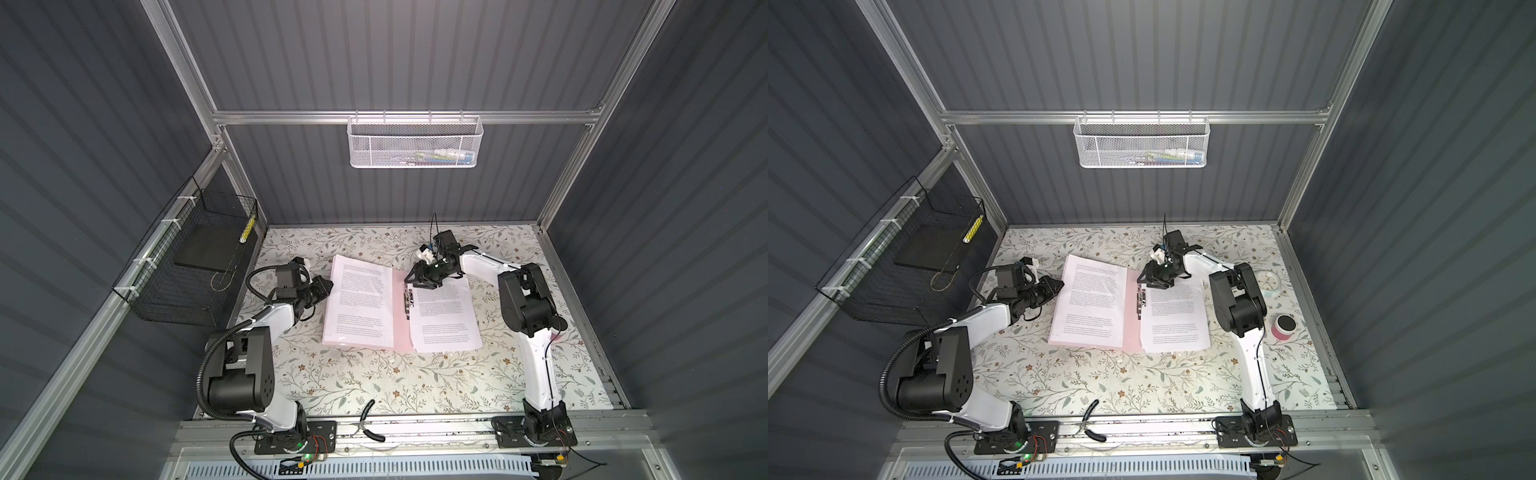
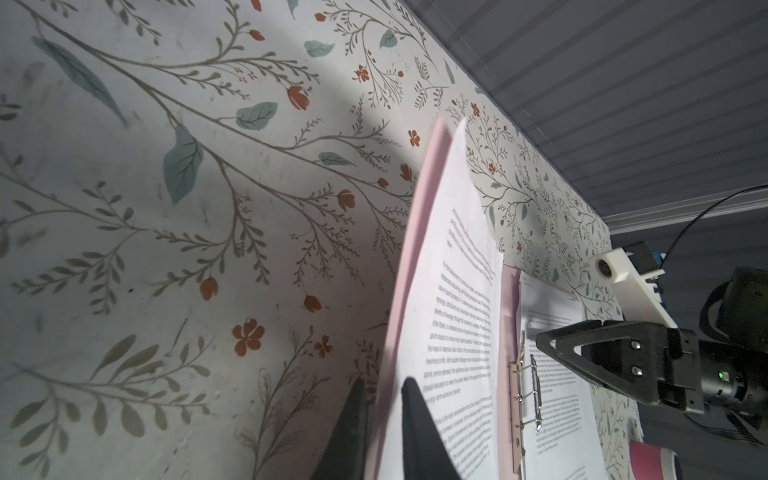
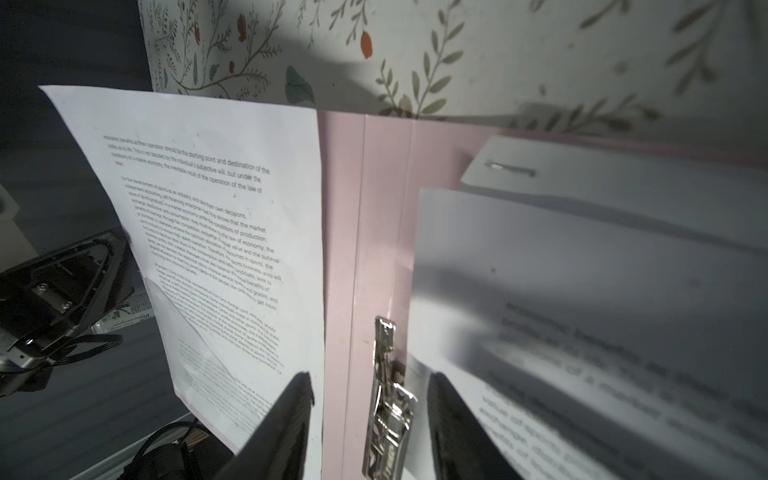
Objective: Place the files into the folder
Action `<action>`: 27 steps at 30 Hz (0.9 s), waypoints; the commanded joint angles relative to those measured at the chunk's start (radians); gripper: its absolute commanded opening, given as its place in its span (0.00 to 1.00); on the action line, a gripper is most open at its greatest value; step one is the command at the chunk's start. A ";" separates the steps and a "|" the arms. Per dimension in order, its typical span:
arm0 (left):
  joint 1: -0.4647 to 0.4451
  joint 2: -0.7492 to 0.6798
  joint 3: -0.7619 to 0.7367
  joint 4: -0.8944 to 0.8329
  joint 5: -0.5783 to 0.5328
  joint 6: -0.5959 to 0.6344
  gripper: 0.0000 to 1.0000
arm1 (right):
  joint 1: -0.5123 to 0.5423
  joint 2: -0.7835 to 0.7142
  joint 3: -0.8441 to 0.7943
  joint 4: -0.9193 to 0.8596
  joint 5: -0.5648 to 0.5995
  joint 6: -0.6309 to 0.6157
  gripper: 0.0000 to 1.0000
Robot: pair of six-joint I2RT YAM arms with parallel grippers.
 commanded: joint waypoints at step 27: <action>0.005 0.080 -0.009 0.097 0.192 -0.015 0.00 | 0.020 -0.030 -0.055 0.038 -0.019 -0.014 0.48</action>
